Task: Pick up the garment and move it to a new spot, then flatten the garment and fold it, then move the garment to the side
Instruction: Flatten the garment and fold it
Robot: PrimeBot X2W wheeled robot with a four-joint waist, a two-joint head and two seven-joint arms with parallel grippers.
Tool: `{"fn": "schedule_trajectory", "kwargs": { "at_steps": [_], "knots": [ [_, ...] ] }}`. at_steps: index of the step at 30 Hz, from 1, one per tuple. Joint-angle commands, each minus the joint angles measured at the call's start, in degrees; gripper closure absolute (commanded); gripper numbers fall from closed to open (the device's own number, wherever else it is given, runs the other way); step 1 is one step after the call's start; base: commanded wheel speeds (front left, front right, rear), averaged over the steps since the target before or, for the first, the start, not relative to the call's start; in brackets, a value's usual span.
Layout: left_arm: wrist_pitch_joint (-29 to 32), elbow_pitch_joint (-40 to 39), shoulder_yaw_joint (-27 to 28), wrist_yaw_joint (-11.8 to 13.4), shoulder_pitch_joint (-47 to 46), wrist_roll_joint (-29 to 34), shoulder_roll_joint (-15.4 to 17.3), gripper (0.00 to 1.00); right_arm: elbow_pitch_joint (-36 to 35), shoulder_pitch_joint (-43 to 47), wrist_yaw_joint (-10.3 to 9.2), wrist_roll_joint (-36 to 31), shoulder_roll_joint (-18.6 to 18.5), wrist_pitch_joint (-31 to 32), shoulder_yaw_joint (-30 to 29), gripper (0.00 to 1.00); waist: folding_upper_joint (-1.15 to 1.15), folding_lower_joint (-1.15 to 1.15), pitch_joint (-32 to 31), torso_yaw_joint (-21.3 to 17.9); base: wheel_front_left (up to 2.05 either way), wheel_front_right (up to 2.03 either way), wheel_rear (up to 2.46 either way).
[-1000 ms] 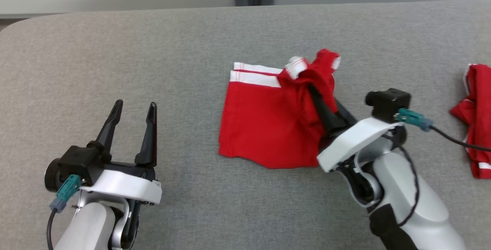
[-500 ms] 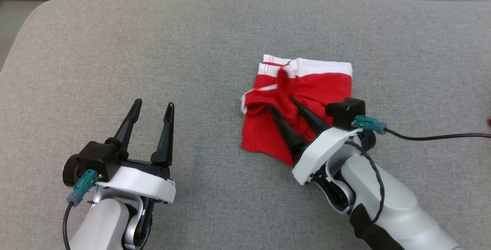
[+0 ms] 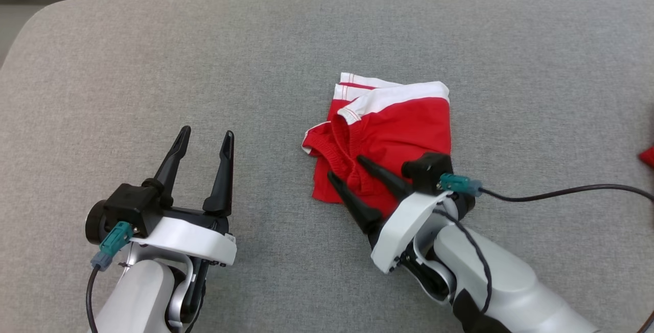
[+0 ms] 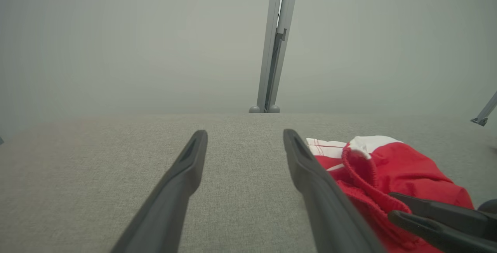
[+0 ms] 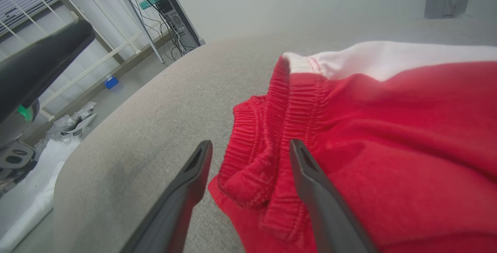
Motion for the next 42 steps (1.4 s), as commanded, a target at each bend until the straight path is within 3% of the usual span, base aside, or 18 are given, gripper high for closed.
{"fn": "schedule_trajectory", "kwargs": {
  "at_steps": [1,6,16,22,28,42],
  "knots": [
    [-0.3,0.0,0.4,-0.2,-0.2,0.6,0.4,0.0,-0.8,-0.6,-0.01,0.0,-0.4,-0.8,-1.2,0.0,0.0,0.0,-0.2,-0.4,0.0,0.0,0.0],
    [-0.3,-0.9,1.9,0.6,0.5,1.1,1.1,0.0,-6.3,0.4,-0.01,-3.6,-0.4,-1.0,-11.1,0.0,0.0,0.0,-1.0,-2.0,0.0,0.0,0.0],
    [-0.3,-3.2,5.0,2.4,2.8,2.2,2.9,0.0,-18.7,12.2,-0.01,-22.2,-0.4,-1.0,-37.9,0.0,0.0,0.0,-3.5,-5.7,0.0,0.0,0.0],
    [-0.3,-4.2,5.6,2.9,4.4,2.5,4.1,0.0,-23.9,19.4,-0.01,-29.4,-0.8,-0.6,-48.2,0.0,0.0,0.0,-4.8,-7.2,0.0,0.0,0.0],
    [-0.1,-4.9,5.9,3.7,6.3,2.5,4.7,0.0,-29.4,26.9,-0.01,-33.3,-0.9,1.9,-54.0,0.0,0.0,0.0,-6.3,-8.1,0.0,0.0,0.0],
    [0.9,-6.2,6.0,5.0,8.3,2.0,5.6,0.0,-36.6,32.8,-0.01,-33.9,-0.3,6.0,-55.9,0.0,0.0,0.0,-7.1,-8.4,0.0,0.0,0.0]
  ]
}}
